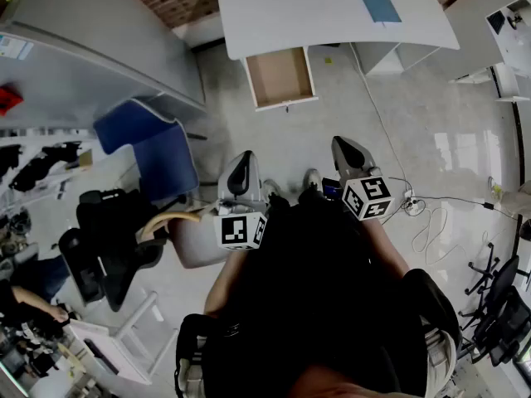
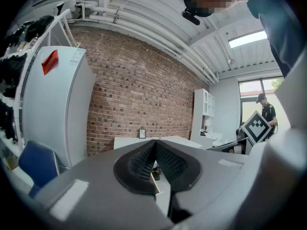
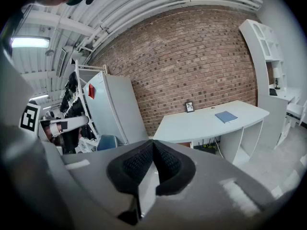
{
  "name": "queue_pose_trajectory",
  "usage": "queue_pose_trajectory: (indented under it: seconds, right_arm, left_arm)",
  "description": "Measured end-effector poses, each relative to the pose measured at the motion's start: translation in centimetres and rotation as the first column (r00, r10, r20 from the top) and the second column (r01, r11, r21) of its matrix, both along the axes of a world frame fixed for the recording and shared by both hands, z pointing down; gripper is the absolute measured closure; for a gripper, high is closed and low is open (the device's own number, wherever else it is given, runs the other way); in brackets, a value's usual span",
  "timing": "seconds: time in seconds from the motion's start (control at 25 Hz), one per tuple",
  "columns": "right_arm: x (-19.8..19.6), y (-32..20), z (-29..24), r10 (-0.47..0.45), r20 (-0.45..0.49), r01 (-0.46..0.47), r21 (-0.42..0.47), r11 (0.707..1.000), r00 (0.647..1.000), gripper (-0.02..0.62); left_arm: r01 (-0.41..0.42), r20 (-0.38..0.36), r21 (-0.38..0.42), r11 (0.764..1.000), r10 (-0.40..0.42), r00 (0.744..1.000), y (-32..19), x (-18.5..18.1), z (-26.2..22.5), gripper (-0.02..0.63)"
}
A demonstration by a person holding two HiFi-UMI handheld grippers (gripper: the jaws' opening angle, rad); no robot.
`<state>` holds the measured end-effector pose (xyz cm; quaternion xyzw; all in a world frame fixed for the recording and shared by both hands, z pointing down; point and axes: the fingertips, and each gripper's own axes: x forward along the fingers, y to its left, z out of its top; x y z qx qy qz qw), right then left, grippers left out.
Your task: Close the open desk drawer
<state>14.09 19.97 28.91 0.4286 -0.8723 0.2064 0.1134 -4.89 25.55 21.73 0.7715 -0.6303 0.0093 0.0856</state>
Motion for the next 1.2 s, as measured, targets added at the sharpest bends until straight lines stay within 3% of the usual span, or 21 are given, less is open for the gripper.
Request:
queue_pose_trajectory:
  seconds: [0.68,0.96,1.2]
  right_arm:
    - [2.9,-1.9,0.7,-0.042,0.010,0.043,-0.010,0.999,0.999,0.591]
    - [4.2,-4.3,2.5,-0.112,-0.016,0.111,-0.022,0.994,0.994,0.591]
    - [2.5,-6.3,5.0,-0.203,-0.094,0.199,-0.047,0.979,0.975,0.591]
  left_arm:
    - [0.026,0.014,-0.025,0.999,-0.025,1.000,-1.1,3.1,0.4,0.591]
    - [0.024,0.065,-0.072,0.997,-0.020,0.998,-2.3,5.3,2.5,0.591]
    - [-0.006,0.111,-0.136,0.991,0.021,0.994,-3.9,4.2,5.9,0.591]
